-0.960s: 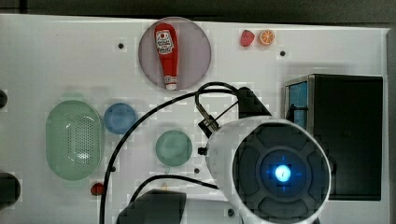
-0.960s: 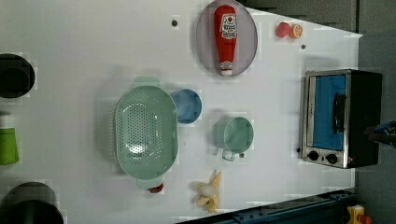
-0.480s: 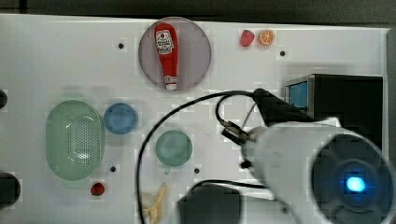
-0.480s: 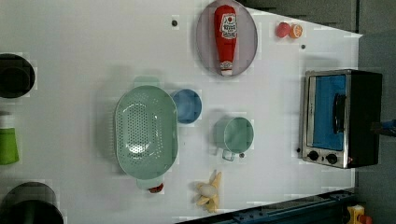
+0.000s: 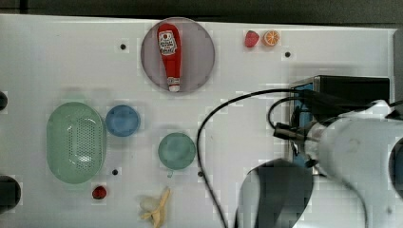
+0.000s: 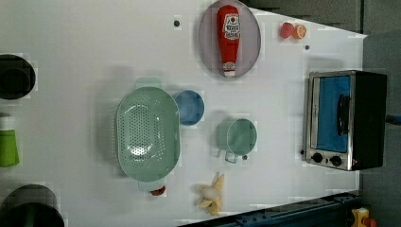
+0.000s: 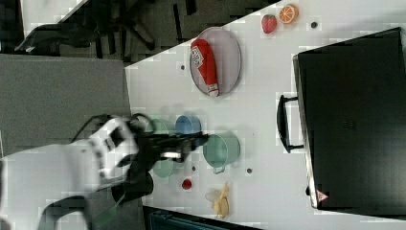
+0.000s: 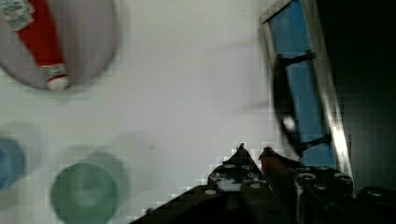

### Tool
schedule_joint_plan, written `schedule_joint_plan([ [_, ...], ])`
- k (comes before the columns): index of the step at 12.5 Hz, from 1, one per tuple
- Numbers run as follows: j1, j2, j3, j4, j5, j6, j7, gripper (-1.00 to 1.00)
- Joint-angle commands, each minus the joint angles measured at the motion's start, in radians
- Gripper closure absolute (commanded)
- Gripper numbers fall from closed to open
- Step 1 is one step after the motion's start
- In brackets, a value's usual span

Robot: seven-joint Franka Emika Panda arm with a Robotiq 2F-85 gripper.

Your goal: Flap open oven.

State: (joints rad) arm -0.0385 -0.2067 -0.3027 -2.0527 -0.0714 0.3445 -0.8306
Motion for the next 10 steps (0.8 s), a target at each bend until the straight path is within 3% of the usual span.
schedule_joint_plan([
  [1,-0.004,0.063,-0.067,-0.003,-0.019,0.035,-0.140,0.65],
  [5,-0.005,0.149,-0.123,-0.062,-0.019,0.198,-0.362,0.65],
  [10,-0.009,0.261,-0.155,-0.126,-0.016,0.398,-0.363,0.65],
])
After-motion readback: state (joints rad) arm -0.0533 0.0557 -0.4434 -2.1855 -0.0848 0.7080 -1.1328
